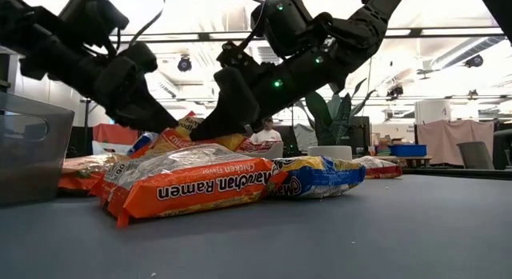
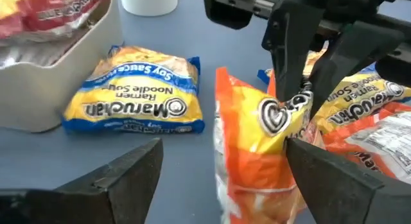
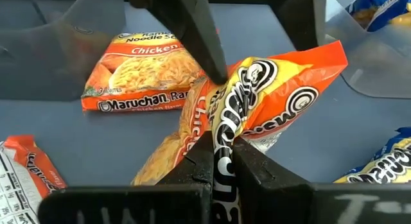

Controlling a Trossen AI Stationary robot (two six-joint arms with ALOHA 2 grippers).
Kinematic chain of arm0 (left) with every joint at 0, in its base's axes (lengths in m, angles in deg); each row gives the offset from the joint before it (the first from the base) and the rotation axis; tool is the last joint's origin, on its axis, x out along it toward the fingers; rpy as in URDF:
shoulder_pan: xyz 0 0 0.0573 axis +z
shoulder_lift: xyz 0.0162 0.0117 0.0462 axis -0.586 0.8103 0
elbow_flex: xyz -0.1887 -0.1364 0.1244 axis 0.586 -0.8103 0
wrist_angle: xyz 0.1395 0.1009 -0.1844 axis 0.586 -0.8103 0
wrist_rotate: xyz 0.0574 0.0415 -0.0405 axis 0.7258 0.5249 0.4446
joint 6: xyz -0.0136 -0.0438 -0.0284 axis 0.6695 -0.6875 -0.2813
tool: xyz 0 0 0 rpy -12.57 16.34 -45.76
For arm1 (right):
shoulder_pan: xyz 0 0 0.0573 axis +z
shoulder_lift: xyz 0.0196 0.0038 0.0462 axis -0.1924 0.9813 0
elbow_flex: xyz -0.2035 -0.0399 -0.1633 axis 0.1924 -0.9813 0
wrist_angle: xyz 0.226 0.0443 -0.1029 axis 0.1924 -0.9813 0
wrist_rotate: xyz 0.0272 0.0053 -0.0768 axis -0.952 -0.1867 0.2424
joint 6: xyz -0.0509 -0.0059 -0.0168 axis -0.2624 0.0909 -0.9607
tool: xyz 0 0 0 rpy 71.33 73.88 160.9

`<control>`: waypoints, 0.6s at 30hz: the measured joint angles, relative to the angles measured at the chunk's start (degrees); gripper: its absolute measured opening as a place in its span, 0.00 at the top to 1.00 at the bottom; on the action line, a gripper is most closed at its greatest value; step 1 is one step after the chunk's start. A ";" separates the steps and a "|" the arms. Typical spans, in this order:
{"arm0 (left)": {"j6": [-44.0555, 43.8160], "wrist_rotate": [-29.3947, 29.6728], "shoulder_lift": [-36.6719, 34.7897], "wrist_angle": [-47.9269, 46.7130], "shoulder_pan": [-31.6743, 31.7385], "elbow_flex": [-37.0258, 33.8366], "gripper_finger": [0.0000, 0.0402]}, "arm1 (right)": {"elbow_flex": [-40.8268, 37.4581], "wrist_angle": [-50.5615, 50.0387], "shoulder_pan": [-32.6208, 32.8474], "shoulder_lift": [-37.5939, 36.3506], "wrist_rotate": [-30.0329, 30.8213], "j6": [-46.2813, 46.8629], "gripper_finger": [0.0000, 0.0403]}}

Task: Sort Maruchan noodles
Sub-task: Put the orange noodle pack into the black bin

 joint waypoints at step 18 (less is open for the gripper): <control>-0.92 -4.48 15.67 17.96 -0.07 -0.78 0.49 | 0.00 -0.27 -0.02 0.00 0.88 -0.98 0.96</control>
